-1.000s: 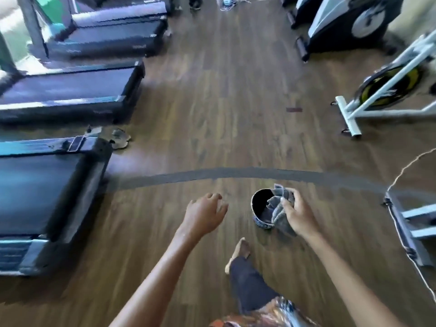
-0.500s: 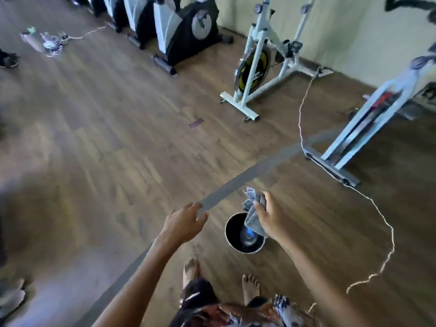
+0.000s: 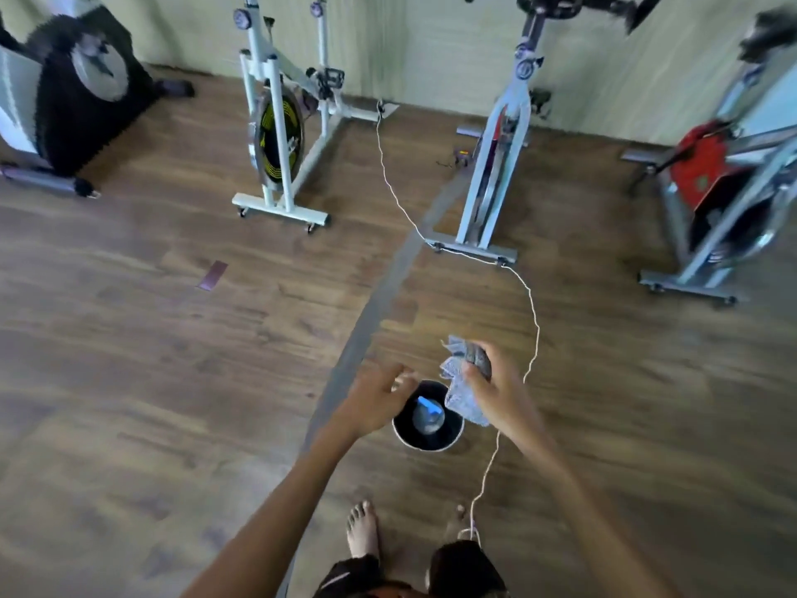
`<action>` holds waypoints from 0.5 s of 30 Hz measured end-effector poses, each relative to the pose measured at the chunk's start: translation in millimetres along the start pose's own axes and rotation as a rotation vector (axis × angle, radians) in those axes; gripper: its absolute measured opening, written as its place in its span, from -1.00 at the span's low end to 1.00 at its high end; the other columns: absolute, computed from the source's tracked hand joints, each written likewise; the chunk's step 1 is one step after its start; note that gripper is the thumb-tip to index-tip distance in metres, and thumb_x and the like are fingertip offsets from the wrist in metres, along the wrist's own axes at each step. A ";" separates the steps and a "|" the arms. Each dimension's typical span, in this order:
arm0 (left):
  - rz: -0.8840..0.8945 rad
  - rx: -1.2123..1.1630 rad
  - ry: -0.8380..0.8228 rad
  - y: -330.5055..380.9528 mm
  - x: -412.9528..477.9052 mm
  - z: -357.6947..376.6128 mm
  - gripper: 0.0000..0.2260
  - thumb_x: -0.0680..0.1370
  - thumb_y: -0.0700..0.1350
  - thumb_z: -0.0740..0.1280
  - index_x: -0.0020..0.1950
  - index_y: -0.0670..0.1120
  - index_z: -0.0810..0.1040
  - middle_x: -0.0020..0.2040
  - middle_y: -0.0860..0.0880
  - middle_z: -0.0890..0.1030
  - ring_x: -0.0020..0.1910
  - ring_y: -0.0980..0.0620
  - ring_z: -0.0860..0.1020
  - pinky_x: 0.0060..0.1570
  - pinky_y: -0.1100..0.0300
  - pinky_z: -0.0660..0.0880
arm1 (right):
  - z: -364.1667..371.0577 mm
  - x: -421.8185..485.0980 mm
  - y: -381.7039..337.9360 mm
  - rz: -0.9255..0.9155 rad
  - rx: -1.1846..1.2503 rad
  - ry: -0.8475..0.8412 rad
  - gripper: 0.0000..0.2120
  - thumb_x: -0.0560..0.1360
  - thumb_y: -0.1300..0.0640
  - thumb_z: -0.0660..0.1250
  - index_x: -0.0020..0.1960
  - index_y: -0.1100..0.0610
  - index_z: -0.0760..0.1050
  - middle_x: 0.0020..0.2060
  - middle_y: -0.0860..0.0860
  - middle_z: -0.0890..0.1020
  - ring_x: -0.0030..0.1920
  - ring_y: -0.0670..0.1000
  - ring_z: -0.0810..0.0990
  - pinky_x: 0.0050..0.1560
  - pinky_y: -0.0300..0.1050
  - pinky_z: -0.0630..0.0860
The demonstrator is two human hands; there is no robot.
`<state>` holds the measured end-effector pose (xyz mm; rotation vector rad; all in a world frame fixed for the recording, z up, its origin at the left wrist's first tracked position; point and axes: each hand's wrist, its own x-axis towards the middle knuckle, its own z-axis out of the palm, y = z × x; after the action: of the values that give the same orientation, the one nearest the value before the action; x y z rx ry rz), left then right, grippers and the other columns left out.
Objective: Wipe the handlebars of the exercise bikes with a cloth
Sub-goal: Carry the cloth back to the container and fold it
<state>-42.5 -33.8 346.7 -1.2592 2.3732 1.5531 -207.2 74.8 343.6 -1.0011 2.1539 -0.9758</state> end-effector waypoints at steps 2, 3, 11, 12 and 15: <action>0.036 -0.078 -0.131 4.5 2.6 4.2 -0.75 0.64 -0.03 0.21 0.24 -0.11 0.53 0.10 0.06 0.57 0.15 0.08 0.53 -0.04 0.41 0.37 | 3.7 -7.6 -6.8 0.022 0.059 0.031 -0.72 0.55 0.13 0.30 0.25 0.11 0.48 0.09 0.03 0.61 0.11 0.03 0.57 0.16 -0.04 0.46; 0.054 -0.137 -0.183 6.0 2.7 6.0 -0.76 0.64 -0.04 0.24 0.24 -0.10 0.52 0.10 0.08 0.57 0.16 0.10 0.54 -0.01 0.43 0.39 | 3.5 -10.3 -10.3 0.029 0.096 0.043 -0.74 0.55 0.19 0.32 0.24 0.11 0.48 0.07 0.01 0.62 0.08 0.00 0.58 0.10 -0.13 0.46; 0.049 -0.466 -0.131 13.5 3.9 12.2 -0.79 0.49 -0.32 0.42 -0.19 -0.06 0.46 -0.28 0.17 0.59 -0.21 0.25 0.59 -0.07 0.34 0.48 | -4.1 -20.5 -31.6 0.070 0.358 0.060 -0.83 0.56 0.03 0.33 0.14 -0.12 0.51 0.07 -0.12 0.66 0.12 -0.12 0.61 0.21 -0.06 0.52; 0.050 -0.499 -0.117 13.3 5.5 10.3 -0.78 0.49 -0.34 0.41 -0.20 -0.10 0.44 -0.30 0.15 0.61 -0.21 0.20 0.59 -0.09 0.33 0.48 | -4.1 -20.9 -33.0 0.081 0.424 0.051 -0.83 0.56 0.00 0.29 0.15 -0.12 0.52 0.10 -0.10 0.65 0.15 -0.11 0.60 0.23 -0.05 0.50; 0.067 -0.628 -0.148 14.9 4.2 4.7 -0.76 0.50 -0.43 0.33 -0.20 -0.14 0.39 -0.32 0.11 0.61 -0.29 0.17 0.58 -0.21 0.33 0.49 | 0.3 -19.7 -31.0 0.120 0.587 0.073 -0.70 0.54 0.06 0.19 0.23 -0.01 0.53 0.19 -0.02 0.63 0.25 -0.01 0.56 0.29 -0.04 0.44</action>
<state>-56.6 -30.1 353.7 -1.0799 1.9128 2.4326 -183.7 76.5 371.8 -0.5498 1.7823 -1.4810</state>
